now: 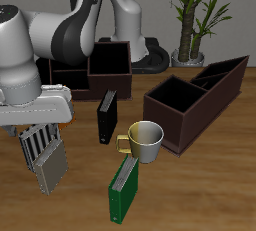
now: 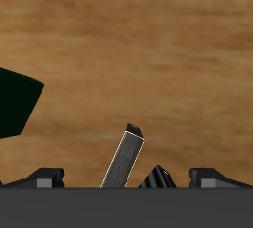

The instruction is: Place the yellow book into the left desk caddy's back compartment

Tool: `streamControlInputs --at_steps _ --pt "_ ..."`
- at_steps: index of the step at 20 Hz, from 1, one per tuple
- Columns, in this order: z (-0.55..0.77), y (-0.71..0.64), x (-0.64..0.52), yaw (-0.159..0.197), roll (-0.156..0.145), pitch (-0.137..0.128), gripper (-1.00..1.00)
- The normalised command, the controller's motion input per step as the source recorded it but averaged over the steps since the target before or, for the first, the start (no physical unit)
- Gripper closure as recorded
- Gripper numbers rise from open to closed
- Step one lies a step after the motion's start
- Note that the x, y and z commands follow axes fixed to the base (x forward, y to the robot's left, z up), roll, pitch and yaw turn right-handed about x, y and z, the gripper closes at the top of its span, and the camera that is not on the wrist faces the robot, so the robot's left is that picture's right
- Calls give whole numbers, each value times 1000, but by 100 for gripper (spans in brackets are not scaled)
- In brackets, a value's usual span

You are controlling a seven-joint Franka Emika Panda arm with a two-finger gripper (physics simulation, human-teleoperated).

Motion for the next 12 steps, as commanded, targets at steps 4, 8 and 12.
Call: streamControlInputs --at_steps 4,8,12 --pt "-136 75 27 -33 5 -2 -100" --pt "-289 -4 2 -12 -8 27 -100" --pt "-274 -87 -42 -26 -20 27 -100"
